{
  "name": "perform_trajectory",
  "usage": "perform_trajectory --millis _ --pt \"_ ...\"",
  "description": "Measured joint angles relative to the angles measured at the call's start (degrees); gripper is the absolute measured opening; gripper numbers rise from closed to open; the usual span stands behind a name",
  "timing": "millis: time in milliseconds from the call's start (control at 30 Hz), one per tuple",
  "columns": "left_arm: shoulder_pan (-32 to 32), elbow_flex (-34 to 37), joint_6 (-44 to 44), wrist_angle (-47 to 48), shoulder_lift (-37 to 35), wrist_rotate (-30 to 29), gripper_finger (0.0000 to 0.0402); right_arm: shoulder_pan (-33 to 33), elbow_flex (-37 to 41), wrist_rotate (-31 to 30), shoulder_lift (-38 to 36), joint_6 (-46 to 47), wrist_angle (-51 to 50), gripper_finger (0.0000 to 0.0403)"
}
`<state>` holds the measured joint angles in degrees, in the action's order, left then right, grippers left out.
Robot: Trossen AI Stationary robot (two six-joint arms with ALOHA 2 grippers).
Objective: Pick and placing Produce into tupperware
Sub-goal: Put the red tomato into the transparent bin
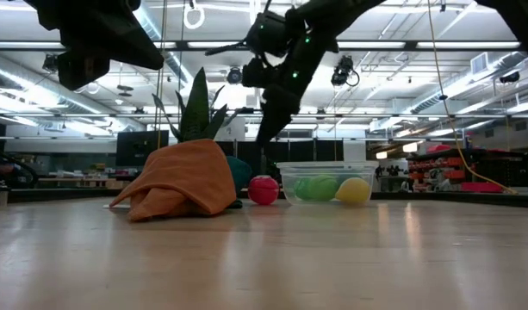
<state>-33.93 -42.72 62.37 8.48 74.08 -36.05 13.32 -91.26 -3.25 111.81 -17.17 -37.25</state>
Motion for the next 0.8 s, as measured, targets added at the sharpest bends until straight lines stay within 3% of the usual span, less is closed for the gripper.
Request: perform_trajectory --millis 800 --pt "0.0 0.0 0.4 0.6 0.0 -0.1 0.0019 0.8 -1.5 0.7 5.9 0.6 -0.2 0.0308"
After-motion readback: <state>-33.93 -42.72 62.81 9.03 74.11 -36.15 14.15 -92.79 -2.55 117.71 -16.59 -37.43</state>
